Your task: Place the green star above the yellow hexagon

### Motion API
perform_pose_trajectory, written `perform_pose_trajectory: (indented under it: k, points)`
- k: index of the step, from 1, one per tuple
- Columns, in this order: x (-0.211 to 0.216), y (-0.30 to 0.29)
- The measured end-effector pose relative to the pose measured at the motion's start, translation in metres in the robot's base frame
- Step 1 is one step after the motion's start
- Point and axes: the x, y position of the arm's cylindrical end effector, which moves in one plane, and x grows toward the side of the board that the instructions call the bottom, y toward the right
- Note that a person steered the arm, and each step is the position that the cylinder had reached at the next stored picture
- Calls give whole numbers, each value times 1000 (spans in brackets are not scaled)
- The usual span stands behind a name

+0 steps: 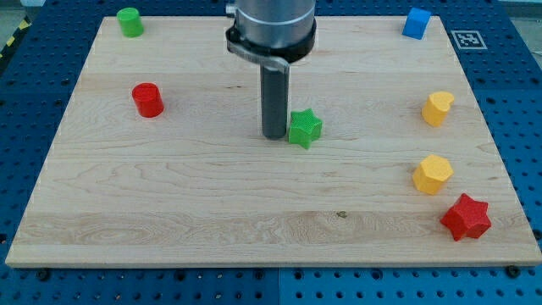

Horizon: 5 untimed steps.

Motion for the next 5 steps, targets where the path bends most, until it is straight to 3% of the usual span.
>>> perform_pose_trajectory:
  k: [2,3,5]
  points:
    - [-2,90]
    - [-2,106]
    - [9,72]
